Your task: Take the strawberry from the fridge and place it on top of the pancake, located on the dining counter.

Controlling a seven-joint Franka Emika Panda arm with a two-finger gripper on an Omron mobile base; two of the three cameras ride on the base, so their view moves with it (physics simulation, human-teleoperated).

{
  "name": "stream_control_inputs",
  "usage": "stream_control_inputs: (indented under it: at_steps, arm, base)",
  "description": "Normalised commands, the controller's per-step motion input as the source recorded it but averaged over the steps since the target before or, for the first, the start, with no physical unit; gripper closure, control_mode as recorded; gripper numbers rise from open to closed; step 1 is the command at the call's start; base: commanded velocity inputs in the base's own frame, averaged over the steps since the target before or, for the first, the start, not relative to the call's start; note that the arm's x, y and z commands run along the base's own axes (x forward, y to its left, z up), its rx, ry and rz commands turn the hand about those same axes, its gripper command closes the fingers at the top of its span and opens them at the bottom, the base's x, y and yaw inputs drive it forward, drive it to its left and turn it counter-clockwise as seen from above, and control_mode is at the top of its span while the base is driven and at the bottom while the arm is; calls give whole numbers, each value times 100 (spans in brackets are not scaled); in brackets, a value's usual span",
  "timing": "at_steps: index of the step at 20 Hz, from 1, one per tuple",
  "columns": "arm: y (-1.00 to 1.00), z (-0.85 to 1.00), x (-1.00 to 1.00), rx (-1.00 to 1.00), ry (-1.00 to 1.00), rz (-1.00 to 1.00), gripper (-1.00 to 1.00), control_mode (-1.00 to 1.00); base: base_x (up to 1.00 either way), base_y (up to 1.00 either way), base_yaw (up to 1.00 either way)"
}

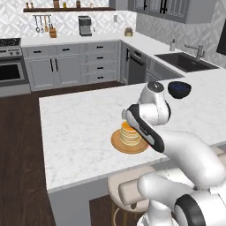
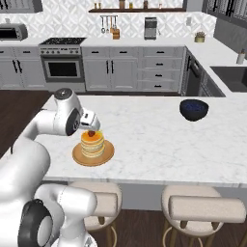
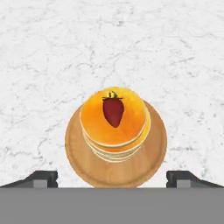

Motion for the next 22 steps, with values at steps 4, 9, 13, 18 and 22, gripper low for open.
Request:
stream_control_inputs:
  at_steps: [4,9,13,18,22]
  arm:
    - [24,53,-96,0,10,-3,-100,-100]
    - [97,2,-41,-18,31,0,-100,-100]
    - [97,-17,-3,-41,48,1,-100,-100]
    - [70,-50,0,-45,40,2,-100,-100]
    - [6,-28,0,-16,14,0,-100,-100]
  base:
    - [0,0,0]
    - [0,0,0]
    - [0,0,0]
    - [0,0,0]
    - [0,0,0]
